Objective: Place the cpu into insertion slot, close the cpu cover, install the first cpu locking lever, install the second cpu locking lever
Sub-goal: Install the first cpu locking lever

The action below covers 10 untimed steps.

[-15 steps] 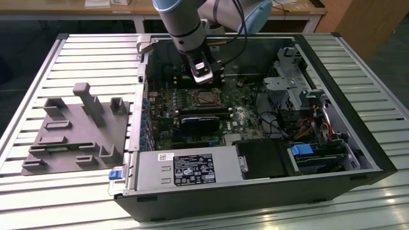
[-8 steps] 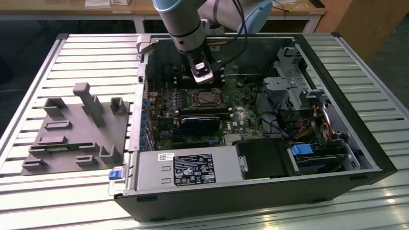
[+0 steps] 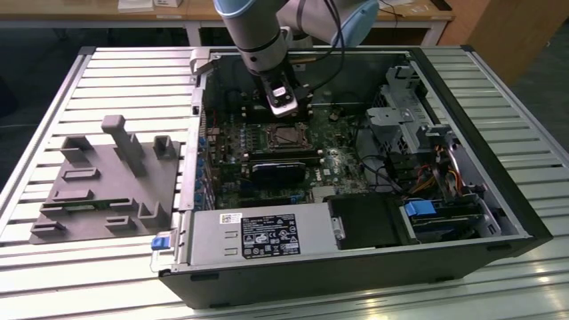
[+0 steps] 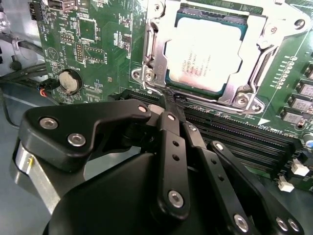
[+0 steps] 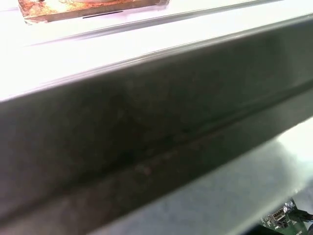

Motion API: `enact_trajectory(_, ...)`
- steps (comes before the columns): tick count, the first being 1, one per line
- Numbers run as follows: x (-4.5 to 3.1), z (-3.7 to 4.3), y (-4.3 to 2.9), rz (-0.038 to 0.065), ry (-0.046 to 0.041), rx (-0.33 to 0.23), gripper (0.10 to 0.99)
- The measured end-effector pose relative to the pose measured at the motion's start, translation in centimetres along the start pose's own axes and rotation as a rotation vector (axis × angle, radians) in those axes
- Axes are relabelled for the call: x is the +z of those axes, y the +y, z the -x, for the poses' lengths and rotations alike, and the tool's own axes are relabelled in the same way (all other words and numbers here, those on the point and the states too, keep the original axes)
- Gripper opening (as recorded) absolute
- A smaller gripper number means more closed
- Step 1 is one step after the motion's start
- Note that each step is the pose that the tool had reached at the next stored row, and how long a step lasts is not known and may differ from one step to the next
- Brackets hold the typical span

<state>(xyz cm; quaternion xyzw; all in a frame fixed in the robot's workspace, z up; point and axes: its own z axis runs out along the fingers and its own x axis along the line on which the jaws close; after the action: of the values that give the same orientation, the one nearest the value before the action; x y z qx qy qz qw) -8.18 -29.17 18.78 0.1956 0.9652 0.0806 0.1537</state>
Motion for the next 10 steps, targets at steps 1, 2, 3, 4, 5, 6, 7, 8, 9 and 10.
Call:
enact_trajectory(1, 0.01, 0.01, 0.01, 0.0, 0.0001, 0.0, 0.106)
enact_trajectory(2, 0.01, 0.02, 0.01, 0.0, 0.0001, 0.0, 0.106)
enact_trajectory(3, 0.01, 0.04, 0.01, 0.0, 0.0001, 0.0, 0.106)
enact_trajectory(4, 0.02, 0.06, 0.02, 0.0, 0.0001, 0.0, 0.106)
enact_trajectory(5, 0.03, 0.08, 0.03, 0.0, 0.0001, 0.0, 0.106)
enact_trajectory(6, 0.03, 0.09, 0.03, 0.0, 0.0001, 0.0, 0.106)
enact_trajectory(7, 0.04, 0.1, 0.03, 0.0, 0.0001, 0.0, 0.106)
enact_trajectory(8, 0.04, 0.11, 0.02, 0.0, 0.0001, 0.0, 0.106)
enact_trajectory(9, 0.04, 0.12, 0.0, 0.0, 0.0001, 0.0, 0.106)
enact_trajectory(10, 0.04, 0.13, -0.01, 0.0, 0.0001, 0.0, 0.106)
